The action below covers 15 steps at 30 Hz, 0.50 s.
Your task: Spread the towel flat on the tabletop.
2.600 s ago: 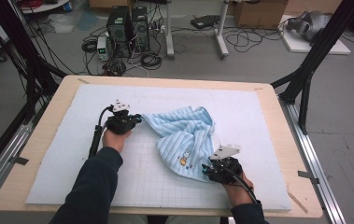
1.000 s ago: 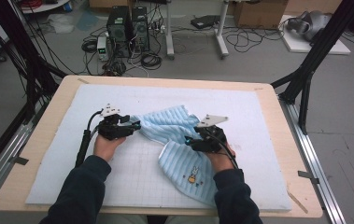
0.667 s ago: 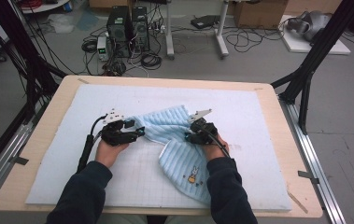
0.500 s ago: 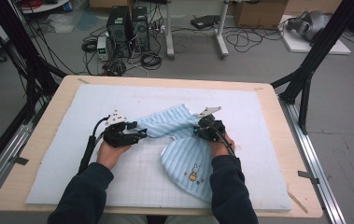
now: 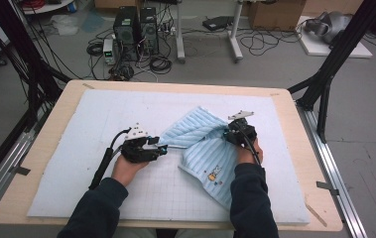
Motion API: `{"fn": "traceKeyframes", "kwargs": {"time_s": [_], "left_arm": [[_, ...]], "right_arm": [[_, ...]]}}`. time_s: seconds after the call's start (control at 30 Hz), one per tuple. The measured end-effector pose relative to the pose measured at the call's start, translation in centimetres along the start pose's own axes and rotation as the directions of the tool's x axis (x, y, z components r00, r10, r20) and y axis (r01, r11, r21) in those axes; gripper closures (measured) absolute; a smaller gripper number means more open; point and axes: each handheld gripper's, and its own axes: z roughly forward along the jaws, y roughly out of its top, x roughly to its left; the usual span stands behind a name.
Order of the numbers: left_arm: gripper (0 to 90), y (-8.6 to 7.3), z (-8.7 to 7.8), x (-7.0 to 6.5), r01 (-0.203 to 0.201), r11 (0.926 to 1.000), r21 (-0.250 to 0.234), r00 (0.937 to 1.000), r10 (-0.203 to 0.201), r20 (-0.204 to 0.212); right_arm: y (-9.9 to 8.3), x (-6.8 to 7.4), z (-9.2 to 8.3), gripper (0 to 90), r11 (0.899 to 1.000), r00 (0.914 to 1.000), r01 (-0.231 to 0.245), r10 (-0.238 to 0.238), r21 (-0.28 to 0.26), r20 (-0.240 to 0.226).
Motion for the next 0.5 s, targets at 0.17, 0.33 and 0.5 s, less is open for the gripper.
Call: {"fn": "traceKeyframes", "kwargs": {"time_s": [0.17, 0.33, 0.5], "left_arm": [[56.8, -0.5, 1.2, -1.7, -0.031, 0.9981, 0.053, 0.9933, 0.024, 0.113], [57.1, -0.5, 2.6, -3.7, -0.065, 0.9936, 0.092, 0.9823, 0.048, 0.181], [56.7, -0.5, 4.3, -5.2, -0.127, 0.9794, 0.157, 0.9794, 0.098, 0.176]], "right_arm": [[-0.5, 0.6, -1.5, 49.1, 0.998, 0.9997, -0.001, 0.0, -0.062, -0.026], [-1.6, 1.0, -4.4, 46.1, 0.99, 0.998, -0.001, -0.007, -0.138, -0.062], [-3.4, 1.2, -6.5, 45.8, 0.987, 0.997, 0.02, -0.032, -0.159, -0.071]]}}
